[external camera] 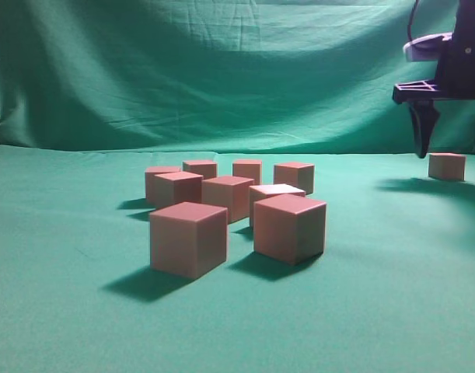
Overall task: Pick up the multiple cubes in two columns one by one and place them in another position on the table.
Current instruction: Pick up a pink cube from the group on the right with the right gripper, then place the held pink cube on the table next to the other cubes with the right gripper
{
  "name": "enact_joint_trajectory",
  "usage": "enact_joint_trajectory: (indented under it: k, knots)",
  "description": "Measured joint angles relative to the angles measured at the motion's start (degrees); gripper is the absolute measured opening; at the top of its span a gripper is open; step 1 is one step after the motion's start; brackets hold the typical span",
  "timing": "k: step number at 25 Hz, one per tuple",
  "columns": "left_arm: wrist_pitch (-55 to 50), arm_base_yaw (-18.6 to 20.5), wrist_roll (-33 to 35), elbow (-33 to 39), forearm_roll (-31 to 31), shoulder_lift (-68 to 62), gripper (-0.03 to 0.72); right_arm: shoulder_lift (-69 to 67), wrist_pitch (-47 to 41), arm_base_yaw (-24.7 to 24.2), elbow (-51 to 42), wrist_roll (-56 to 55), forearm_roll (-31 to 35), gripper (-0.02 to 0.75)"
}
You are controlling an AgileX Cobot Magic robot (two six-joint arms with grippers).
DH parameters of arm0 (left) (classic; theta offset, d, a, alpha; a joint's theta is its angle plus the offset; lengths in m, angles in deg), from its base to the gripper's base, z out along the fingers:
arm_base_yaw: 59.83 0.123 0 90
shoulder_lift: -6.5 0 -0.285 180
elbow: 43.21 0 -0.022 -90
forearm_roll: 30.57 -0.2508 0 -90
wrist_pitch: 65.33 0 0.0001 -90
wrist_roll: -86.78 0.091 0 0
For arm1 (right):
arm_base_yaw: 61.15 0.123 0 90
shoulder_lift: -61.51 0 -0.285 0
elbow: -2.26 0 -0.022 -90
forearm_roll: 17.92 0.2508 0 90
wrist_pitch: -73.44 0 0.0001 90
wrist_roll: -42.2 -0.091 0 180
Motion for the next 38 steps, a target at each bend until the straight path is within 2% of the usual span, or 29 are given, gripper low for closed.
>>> enact_joint_trajectory:
  k: [4, 5, 7, 11, 12, 20, 24, 31, 38]
  knots:
    - [0.0, 0.0, 0.0, 0.0, 0.0, 0.0, 0.0, -1.2, 1.4, 0.0, 0.0, 3.0, 2.5, 0.589]
    - [0.0, 0.0, 0.0, 0.0, 0.0, 0.0, 0.0, -1.6, 1.5, 0.0, 0.0, 3.3, 2.6, 0.536]
    - [0.0, 0.0, 0.0, 0.0, 0.0, 0.0, 0.0, -2.3, 1.7, 0.0, 0.0, 3.5, 2.5, 0.483]
    - [0.0, 0.0, 0.0, 0.0, 0.0, 0.0, 0.0, -2.9, 1.8, 0.0, 0.0, 3.6, 2.2, 0.27]
    - [0.0, 0.0, 0.0, 0.0, 0.0, 0.0, 0.0, -2.9, 1.7, 0.0, 0.2, 3.6, 2.2, 0.249]
    - [0.0, 0.0, 0.0, 0.0, 0.0, 0.0, 0.0, -1.0, -8.4, 0.1, 9.6, 3.6, 2.9, 0.257]
    - [0.0, 0.0, 0.0, 0.0, 0.0, 0.0, 0.0, 3.9, -15.4, 1.9, 14.9, 3.6, 5.4, 0.257]
    - [0.0, 0.0, 0.0, 0.0, 0.0, 0.0, 0.0, 12.7, -25.1, 9.8, 16.3, 5.5, 6.2, 0.257]
    - [0.0, 0.0, 0.0, 0.0, 0.0, 0.0, 0.0, 21.7, -26.1, 18.5, 13.5, 3.4, 6.2, 0.257]
